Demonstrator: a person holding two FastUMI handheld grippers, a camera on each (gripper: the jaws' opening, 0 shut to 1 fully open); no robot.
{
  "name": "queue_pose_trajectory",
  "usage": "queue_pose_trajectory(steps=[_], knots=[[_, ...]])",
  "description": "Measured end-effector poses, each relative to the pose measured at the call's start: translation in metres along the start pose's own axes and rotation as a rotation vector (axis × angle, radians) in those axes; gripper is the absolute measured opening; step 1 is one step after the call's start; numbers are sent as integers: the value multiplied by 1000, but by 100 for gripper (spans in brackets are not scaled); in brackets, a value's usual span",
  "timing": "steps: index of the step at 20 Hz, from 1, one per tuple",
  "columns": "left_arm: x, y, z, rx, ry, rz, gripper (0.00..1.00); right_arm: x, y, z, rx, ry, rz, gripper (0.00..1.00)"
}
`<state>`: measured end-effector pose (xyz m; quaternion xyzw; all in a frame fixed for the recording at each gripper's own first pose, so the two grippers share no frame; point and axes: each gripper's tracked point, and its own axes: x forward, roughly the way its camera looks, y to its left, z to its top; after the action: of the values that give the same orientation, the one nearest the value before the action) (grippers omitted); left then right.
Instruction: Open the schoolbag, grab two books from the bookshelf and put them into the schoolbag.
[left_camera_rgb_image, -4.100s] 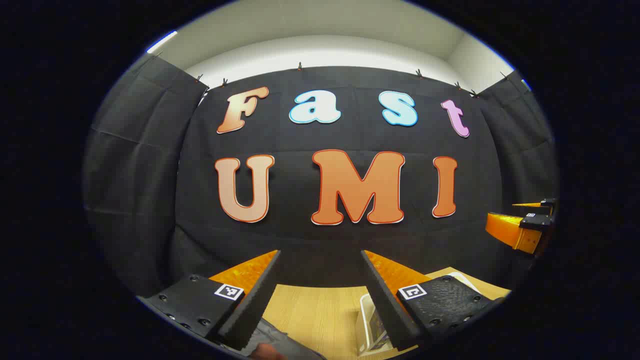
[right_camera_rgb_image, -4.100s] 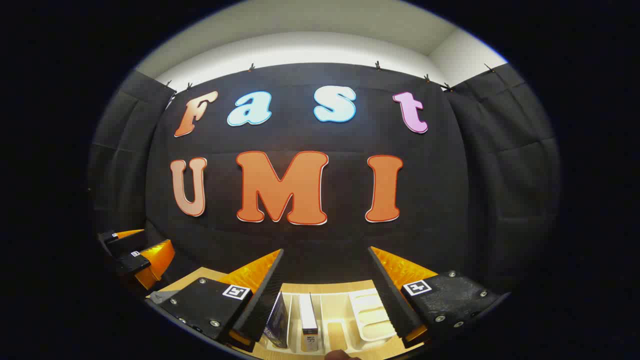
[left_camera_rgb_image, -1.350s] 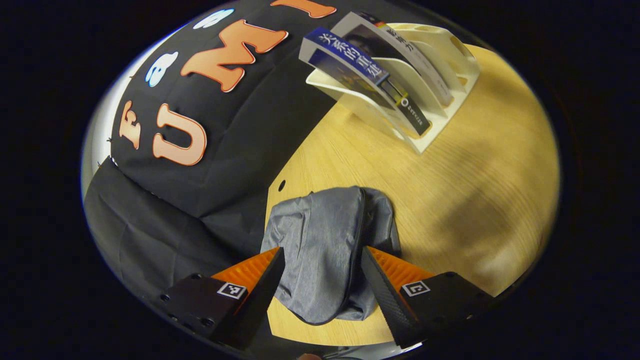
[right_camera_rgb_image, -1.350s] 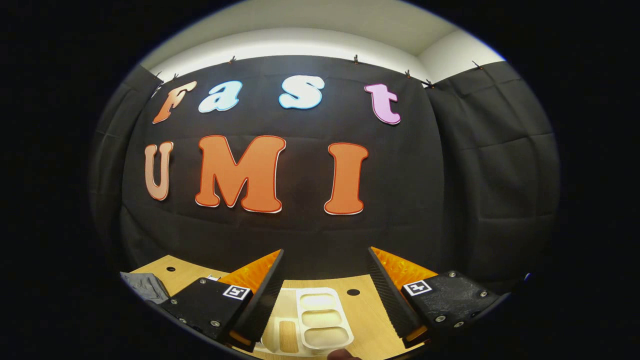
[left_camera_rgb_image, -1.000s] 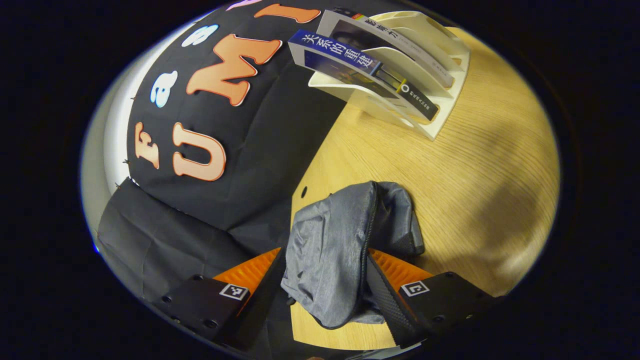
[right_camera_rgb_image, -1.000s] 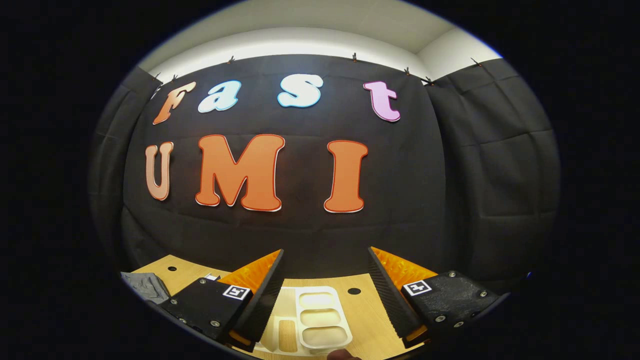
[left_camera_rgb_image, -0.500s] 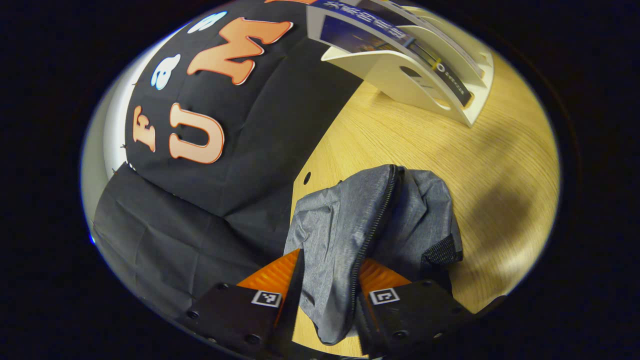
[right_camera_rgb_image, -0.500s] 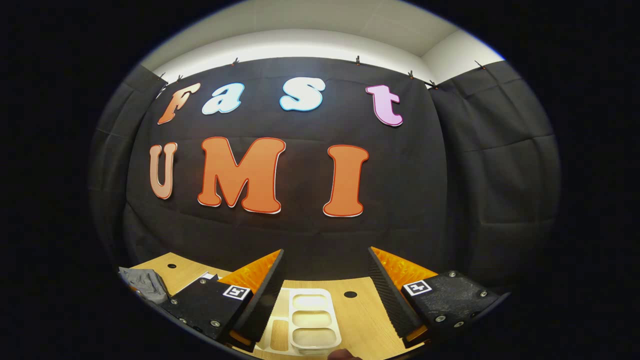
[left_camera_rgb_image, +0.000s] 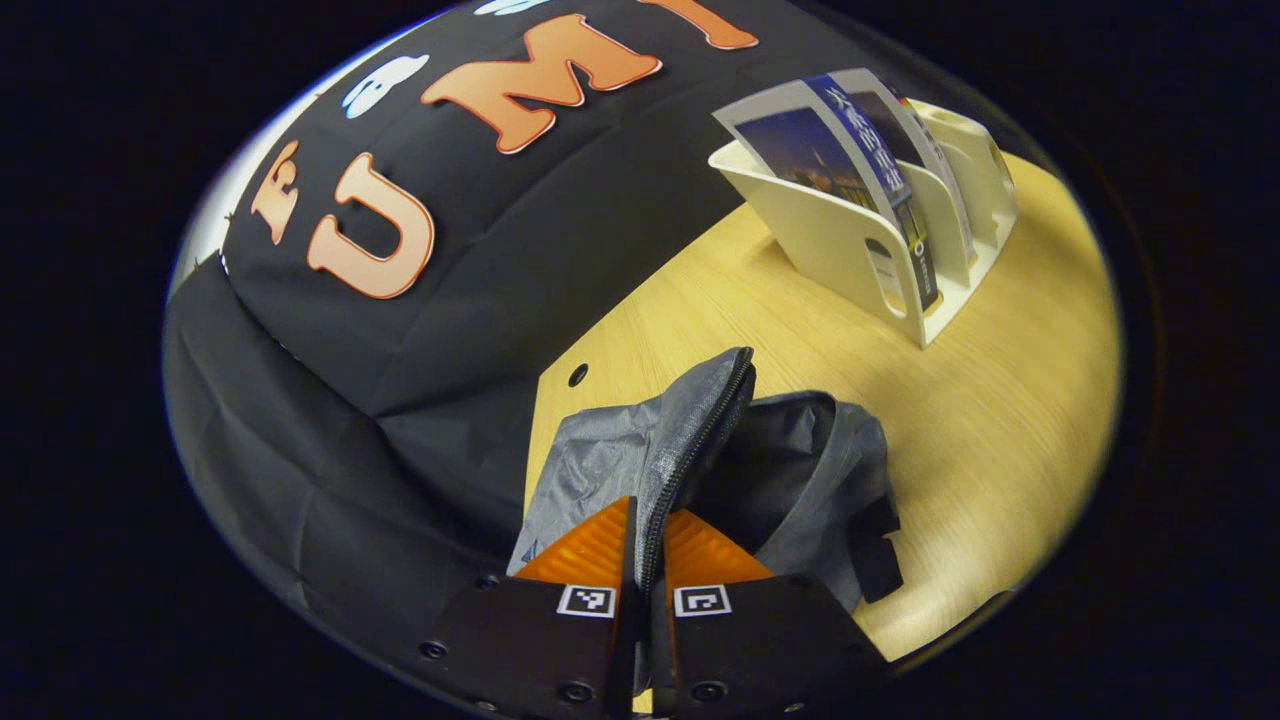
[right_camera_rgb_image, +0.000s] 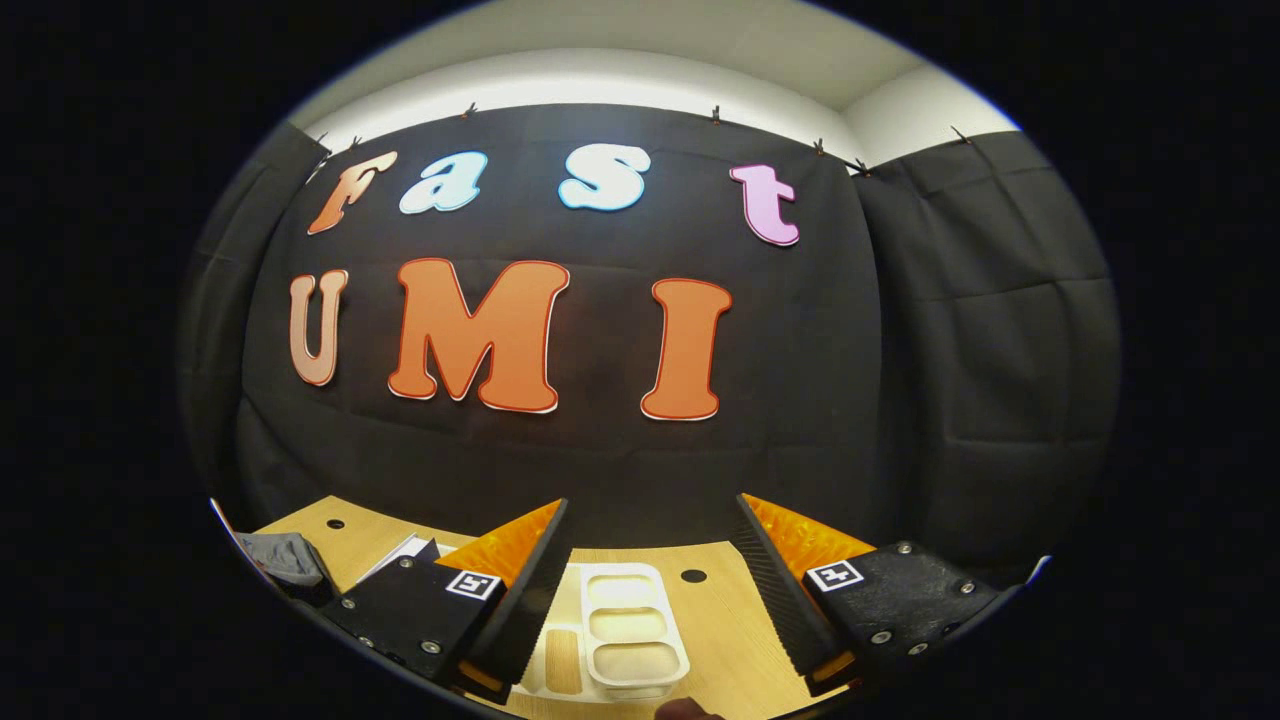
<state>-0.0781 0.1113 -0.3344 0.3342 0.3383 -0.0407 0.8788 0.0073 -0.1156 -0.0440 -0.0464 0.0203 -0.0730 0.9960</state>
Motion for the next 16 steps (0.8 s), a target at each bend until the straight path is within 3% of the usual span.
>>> queue_pose_trajectory(steps=[8,13,16], knots=[[8,48,20,-191,-75,-311,6,-23,70,25,-24,14,-87,95],[14,76,27,-317,-112,-501,6,-33,127,30,-82,77,-70,95],[16,92,34,-343,-153,-590,5,-39,154,32,-123,119,-66,95]])
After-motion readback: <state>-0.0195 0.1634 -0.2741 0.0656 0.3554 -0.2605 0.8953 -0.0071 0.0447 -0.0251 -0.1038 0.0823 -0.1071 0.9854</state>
